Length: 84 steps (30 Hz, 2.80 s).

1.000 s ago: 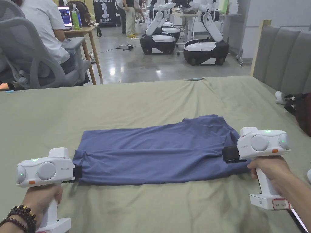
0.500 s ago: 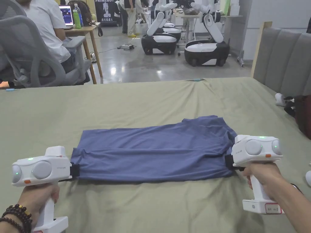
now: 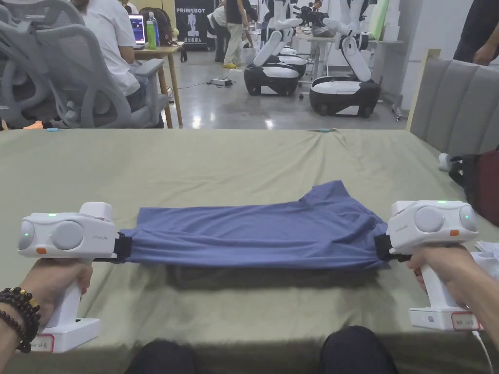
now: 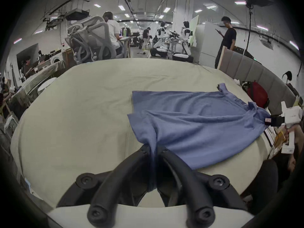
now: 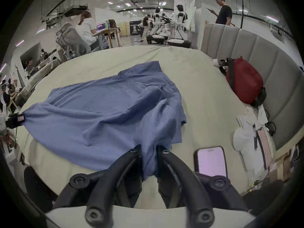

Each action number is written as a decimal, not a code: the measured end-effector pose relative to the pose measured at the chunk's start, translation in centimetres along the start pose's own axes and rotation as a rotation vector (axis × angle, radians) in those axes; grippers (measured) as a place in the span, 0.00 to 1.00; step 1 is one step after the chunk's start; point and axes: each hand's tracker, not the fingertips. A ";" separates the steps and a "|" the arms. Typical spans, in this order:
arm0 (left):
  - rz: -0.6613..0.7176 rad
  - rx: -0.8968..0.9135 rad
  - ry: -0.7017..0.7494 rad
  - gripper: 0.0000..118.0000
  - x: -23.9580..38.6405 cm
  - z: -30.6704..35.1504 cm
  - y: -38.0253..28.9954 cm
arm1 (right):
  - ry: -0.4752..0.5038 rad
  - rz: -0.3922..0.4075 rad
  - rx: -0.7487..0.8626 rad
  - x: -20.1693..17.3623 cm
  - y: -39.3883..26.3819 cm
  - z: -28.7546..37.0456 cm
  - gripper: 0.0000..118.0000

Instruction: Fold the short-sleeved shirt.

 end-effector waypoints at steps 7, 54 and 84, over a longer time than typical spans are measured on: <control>0.010 -0.043 0.023 0.05 0.8 -1.1 -4.3 | -0.008 0.024 -0.041 -0.9 -4.8 -0.9 0.13; 0.011 -0.119 0.174 0.41 -1.9 -24.5 11.2 | -0.050 0.132 0.075 -3.1 7.4 -10.7 0.01; 0.090 -0.082 0.110 0.02 -1.4 -21.7 11.8 | -0.088 0.040 -0.071 -0.4 18.9 -19.8 0.00</control>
